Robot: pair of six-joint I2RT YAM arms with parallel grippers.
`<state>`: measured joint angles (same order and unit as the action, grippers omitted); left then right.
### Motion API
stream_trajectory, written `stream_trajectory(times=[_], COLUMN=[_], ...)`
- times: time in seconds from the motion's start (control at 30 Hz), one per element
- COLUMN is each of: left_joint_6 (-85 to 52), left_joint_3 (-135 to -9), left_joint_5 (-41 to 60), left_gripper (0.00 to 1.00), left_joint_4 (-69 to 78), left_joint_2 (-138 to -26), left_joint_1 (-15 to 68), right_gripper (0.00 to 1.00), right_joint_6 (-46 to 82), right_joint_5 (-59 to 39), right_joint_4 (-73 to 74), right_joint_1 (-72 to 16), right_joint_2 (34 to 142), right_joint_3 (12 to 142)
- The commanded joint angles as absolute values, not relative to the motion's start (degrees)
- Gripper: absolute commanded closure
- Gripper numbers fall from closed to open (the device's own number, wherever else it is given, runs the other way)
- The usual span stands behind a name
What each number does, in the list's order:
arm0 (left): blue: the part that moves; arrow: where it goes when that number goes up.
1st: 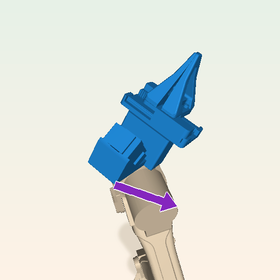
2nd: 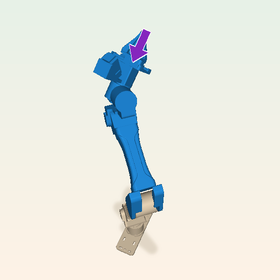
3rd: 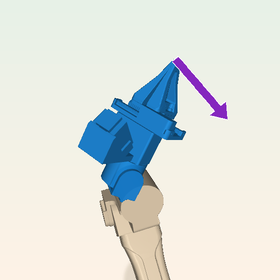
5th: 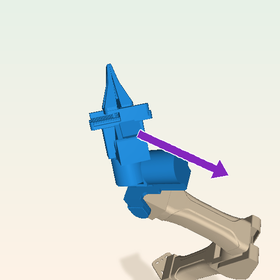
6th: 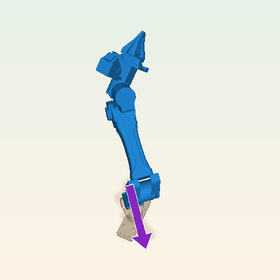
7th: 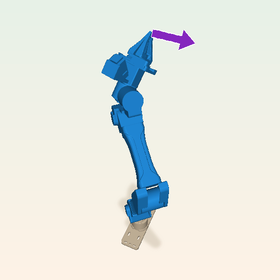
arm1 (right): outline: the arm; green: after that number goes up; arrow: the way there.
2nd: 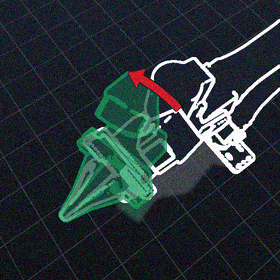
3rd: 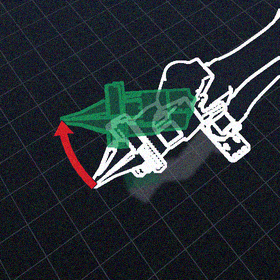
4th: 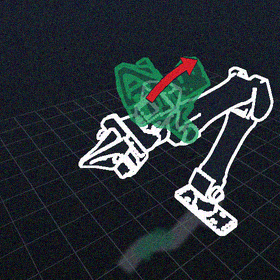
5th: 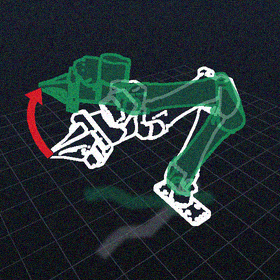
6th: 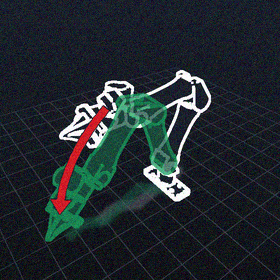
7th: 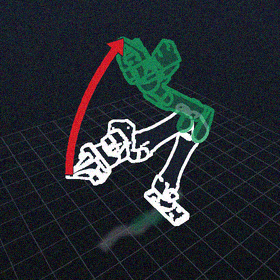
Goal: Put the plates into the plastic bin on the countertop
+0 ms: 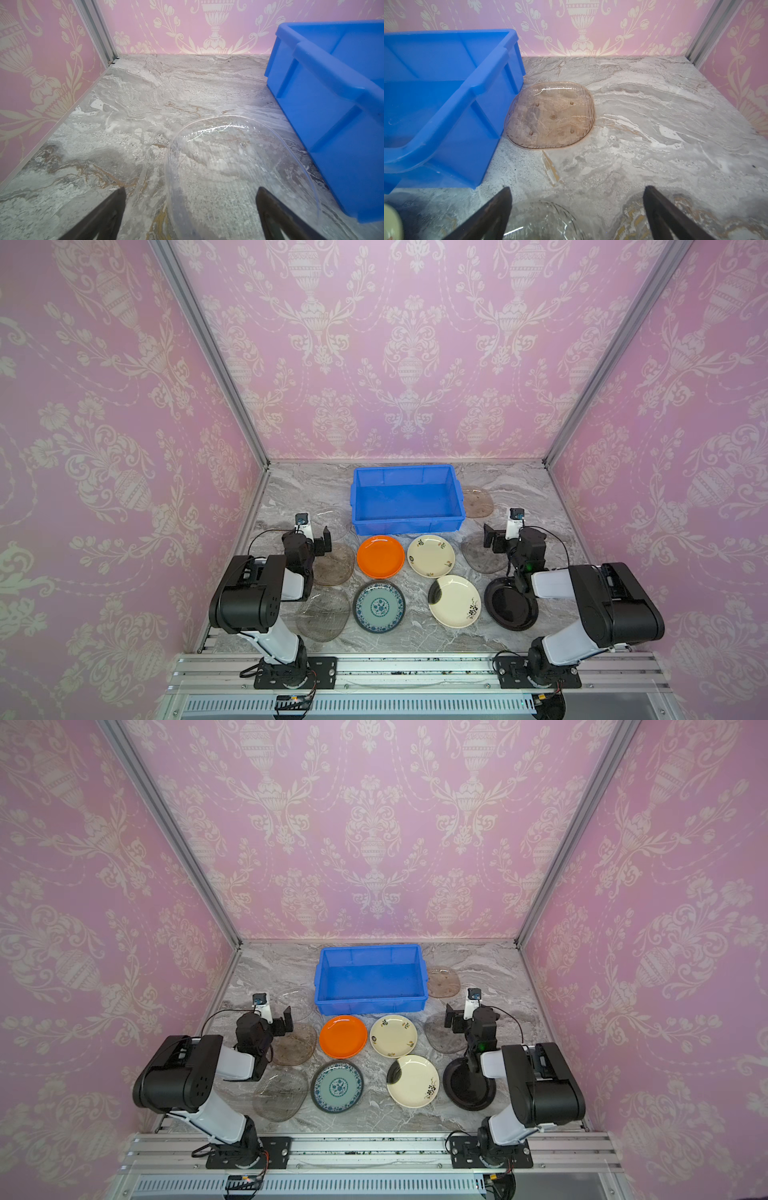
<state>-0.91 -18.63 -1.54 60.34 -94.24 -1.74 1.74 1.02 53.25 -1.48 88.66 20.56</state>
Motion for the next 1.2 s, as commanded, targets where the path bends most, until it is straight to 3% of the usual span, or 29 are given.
stream_trajectory(times=[0.0,0.9,0.97,1.07,1.17], left_joint_6=[0.4,-1.5,-1.1,-3.6,-5.2], left_joint_3=[-19.5,-21.1,-24.3,-32.9,-37.9], left_joint_5=[-0.3,-3.7,-4.3,-14.7,-19.1], left_gripper=[0.01,0.01,0.01,0.01,0.01], left_joint_4=[59.6,57.0,47.8,28.4,20.4], left_joint_2=[-93.7,-93.4,-89.7,-84.9,-82.0], left_joint_1=[-1.6,-2.4,-2.0,-1.6,-1.6], right_gripper=[0.00,0.00,0.00,0.00,0.00], right_joint_6=[2.1,2.2,2.2,2.6,4.2], right_joint_5=[1.0,0.7,0.6,4.1,10.0], right_joint_4=[53.3,53.6,53.6,52.6,40.4], right_joint_1=[-1.1,-1.0,-1.0,-1.5,-1.7], right_joint_2=[88.5,88.5,88.5,87.7,83.0], right_joint_3=[21.2,21.0,21.1,21.4,25.7])
